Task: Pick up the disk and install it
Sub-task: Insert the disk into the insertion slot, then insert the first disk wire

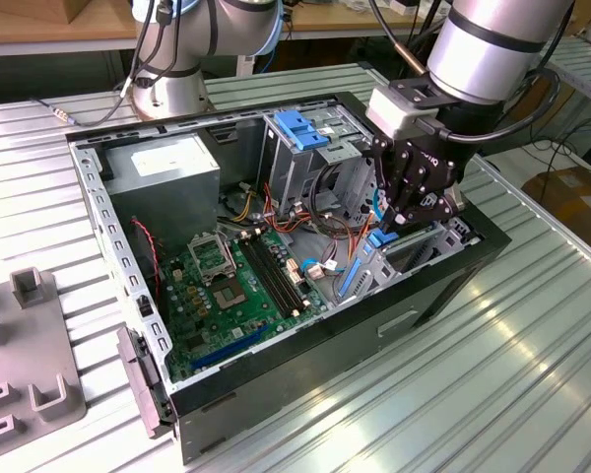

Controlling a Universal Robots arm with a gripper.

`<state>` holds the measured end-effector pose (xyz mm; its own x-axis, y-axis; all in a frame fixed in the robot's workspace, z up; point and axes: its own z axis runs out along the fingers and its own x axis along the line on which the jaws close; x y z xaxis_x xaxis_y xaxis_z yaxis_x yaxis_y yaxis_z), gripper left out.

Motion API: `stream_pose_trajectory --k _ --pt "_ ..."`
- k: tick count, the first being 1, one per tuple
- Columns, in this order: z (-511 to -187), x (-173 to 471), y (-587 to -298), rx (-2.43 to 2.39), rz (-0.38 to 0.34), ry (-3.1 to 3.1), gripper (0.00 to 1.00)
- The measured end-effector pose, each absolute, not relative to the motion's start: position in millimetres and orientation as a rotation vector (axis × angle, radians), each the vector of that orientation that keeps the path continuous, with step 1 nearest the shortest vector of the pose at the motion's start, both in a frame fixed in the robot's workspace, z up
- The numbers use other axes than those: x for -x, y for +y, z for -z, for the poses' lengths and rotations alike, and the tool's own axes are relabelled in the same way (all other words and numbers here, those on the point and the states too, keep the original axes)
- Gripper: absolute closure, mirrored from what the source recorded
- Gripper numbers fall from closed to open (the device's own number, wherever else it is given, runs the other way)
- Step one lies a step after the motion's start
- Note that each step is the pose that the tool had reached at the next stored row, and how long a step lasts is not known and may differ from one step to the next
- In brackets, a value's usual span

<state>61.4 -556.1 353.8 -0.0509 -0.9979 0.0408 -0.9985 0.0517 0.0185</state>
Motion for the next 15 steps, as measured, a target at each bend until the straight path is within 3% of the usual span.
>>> stream_pose_trajectory --k 15 --pt "-353.4 -62.7 -556.1 -2.135 -0.023 -2.247 0.89"
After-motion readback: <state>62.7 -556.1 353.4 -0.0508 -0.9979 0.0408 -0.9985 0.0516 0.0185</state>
